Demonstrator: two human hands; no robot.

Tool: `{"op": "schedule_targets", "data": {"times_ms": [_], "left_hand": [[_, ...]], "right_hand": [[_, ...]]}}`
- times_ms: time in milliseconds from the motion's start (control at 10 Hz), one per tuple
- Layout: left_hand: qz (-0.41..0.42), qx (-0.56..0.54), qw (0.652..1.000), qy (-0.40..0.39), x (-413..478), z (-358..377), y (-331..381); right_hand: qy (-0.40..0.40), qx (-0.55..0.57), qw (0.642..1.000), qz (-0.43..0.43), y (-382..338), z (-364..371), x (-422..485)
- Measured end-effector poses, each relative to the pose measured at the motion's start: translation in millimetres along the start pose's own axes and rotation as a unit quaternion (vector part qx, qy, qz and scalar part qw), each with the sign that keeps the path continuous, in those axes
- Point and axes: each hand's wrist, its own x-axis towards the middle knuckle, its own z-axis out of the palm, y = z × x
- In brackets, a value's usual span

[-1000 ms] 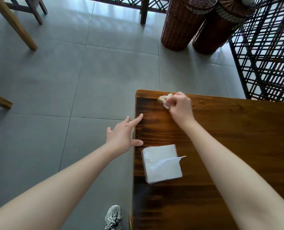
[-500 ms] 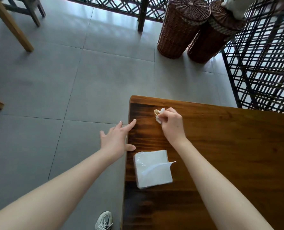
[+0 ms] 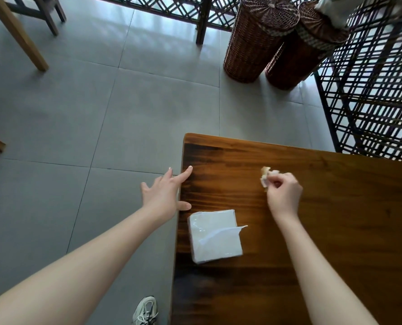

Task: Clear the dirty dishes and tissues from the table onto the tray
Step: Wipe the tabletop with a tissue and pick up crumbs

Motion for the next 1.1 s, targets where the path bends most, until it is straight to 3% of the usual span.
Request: {"op": "schedule_targets", "data": {"times_ms": [100, 200, 300, 400, 500, 700, 800, 900, 1100], "left_hand": [[-0.003, 0.0, 1.0, -0.005, 0.1, -2.0, 0.2], [-0.005, -0.004, 1.0, -0.007, 0.1, -2.1, 0.5], [-0.006, 0.0, 1.0, -0.006, 0.7, -1.2, -0.5], [-0.002, -0.002, 1.0, -0.002, 1.7, -0.3, -2.6], [0.001, -0.007, 1.0, 0.001, 1.8, 1.4, -3.9], [0.002, -0.02, 1.0, 0.002, 2.6, -0.2, -4.4], [0.001, -0.011, 1.0, 0.004, 1.8, 0.4, -3.1], [0.001, -0.003, 1.0, 0.005, 3.9, 0.0, -3.0], [0.005, -0.008, 1.0, 0.005, 4.2, 1.9, -6.3]], "right_hand": [[-0.115, 0.045, 0.989, -0.077, -34.9, 22.6, -12.6], [-0.157, 0.036, 0.974, -0.159, -66.6, 46.0, -1.7], [-0.112, -0.028, 0.982, -0.147, -73.1, 51.1, 31.7], [-0.028, -0.077, 0.996, -0.026, -39.6, 26.6, 58.7], [-0.001, -0.057, 0.997, 0.056, -1.4, -1.2, 43.5], [-0.182, -0.007, 0.979, -0.092, -31.5, 11.2, -22.1], [-0.209, -0.008, 0.962, -0.176, -71.1, 44.2, -15.1], [-0.144, -0.019, 0.975, -0.168, -97.1, 65.5, 22.3], [-0.032, -0.083, 0.996, -0.025, -33.1, 29.7, 61.3]]}}
